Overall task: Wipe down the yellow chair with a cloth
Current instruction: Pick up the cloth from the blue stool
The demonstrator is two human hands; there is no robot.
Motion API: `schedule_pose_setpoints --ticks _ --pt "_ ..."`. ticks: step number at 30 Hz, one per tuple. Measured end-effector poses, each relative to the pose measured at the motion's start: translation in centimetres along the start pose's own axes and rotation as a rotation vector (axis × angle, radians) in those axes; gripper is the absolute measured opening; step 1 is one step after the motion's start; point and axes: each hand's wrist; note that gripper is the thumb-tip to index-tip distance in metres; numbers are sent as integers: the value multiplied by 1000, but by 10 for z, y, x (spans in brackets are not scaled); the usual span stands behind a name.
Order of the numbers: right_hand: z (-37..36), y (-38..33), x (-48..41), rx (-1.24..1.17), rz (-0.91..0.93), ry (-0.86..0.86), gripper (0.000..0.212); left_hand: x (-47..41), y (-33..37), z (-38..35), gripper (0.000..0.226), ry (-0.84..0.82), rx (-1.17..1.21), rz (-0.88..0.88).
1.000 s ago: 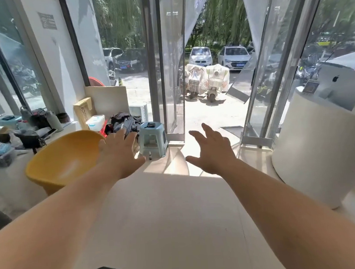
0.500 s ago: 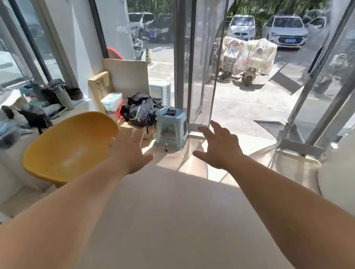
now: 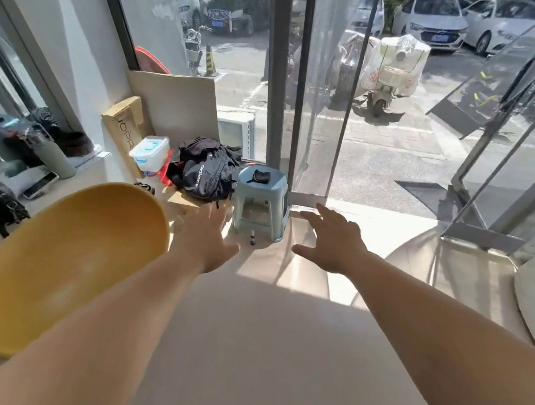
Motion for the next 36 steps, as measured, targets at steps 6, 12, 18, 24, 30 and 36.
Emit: schedule_pose_setpoints --ticks 6,12,18,24,30,36 --pt "40 6 -143 -70 -22 -21 85 -147 -35 48 69 -22 14 -14" --pt "67 43 -322 -137 -15 -44 82 -318 -44 69 69 -53 46 7" --pt "108 79 -491 -236 -32 -176 76 -475 -43 82 63 -154 38 64" --pt "133 94 -630 -149 -28 -319 77 -619 -53 84 56 -268 139 47" --pt "131 106 -766 -92 -61 -410 76 -758 -76 78 48 -364 321 86" --pt "114 106 -906 -174 -180 -498 79 -909 -97 53 27 -517 453 112"
Point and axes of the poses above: each hand's wrist, its own x-axis away from the middle knuckle, its own z-axis out of the back of the hand, y = z × x, and after that the axes turned 15 degrees about -y, right-handed
